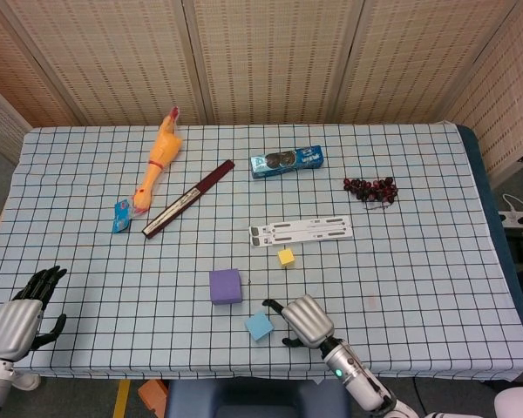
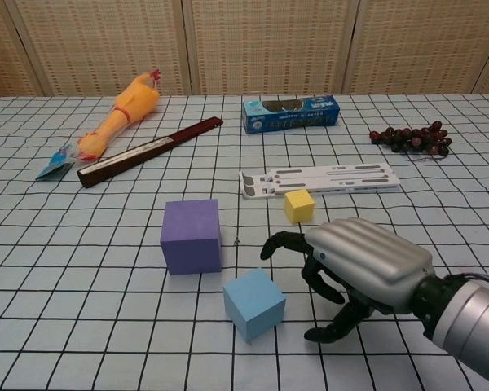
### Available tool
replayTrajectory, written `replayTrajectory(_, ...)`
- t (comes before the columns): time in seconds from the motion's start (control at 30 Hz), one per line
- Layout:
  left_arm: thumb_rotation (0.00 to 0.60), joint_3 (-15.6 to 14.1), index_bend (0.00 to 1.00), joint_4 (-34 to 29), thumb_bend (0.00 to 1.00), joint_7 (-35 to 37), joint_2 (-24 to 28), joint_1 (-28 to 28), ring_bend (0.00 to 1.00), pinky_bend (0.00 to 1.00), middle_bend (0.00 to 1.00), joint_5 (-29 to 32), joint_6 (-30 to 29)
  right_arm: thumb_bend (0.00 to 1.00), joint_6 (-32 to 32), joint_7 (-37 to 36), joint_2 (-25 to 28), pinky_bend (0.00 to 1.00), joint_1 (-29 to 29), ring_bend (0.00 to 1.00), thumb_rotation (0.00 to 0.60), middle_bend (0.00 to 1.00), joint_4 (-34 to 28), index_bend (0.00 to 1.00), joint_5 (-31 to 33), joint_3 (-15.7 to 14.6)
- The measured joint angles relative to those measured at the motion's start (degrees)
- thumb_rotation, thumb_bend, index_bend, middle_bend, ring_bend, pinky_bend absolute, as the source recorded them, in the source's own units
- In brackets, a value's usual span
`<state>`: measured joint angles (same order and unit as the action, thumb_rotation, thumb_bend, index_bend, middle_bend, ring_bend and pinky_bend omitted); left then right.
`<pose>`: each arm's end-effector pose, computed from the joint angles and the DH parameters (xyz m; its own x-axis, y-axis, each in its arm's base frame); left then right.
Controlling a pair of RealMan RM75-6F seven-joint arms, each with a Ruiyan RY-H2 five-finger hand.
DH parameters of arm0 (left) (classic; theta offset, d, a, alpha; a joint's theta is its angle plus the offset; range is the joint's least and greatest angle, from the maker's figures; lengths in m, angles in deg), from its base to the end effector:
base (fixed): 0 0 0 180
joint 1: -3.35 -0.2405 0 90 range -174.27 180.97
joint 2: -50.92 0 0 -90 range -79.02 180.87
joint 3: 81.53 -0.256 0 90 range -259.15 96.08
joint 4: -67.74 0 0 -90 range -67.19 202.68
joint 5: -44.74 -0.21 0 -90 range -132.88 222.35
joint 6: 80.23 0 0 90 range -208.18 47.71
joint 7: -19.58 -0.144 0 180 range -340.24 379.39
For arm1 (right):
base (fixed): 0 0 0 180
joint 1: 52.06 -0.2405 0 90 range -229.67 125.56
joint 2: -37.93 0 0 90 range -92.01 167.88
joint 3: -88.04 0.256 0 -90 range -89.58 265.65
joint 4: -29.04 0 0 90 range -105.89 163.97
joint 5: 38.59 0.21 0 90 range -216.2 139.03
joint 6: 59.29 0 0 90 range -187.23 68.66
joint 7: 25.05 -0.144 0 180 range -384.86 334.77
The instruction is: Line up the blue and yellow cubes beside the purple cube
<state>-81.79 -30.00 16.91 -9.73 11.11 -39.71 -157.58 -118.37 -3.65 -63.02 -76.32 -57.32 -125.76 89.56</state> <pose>-0.3033 0.1814 0.1459 0.4090 0.1730 0.8960 0.9117 -0.0366 -0.4091 -0.1485 -0.2105 -0.0873 0.4085 -0.3370 0.8483 -0.8322 -0.5192 0.1945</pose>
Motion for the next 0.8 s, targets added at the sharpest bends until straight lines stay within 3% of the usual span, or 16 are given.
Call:
replayTrajectory(0.6,0.600,-0.44,0.00,-0.18,0.45,-0.47,0.18,0.58,0.00,0.28,0.00,0.03,1.23,0.00,0.90,-7.04,-6.17,0.94,-2.86,0.93,0.600,0.87,7.38,0.26,1.82,1.25)
replayTrajectory(0.8,0.600,-0.47,0.00,-0.41,0.45,-1.04,0.20,0.73,0.00,0.28,0.00,0.42,1.59,0.00,0.72,-9.81,-6.66,0.95,-3.23,0.94,0.600,0.88,7.74,0.31,1.74,1.19)
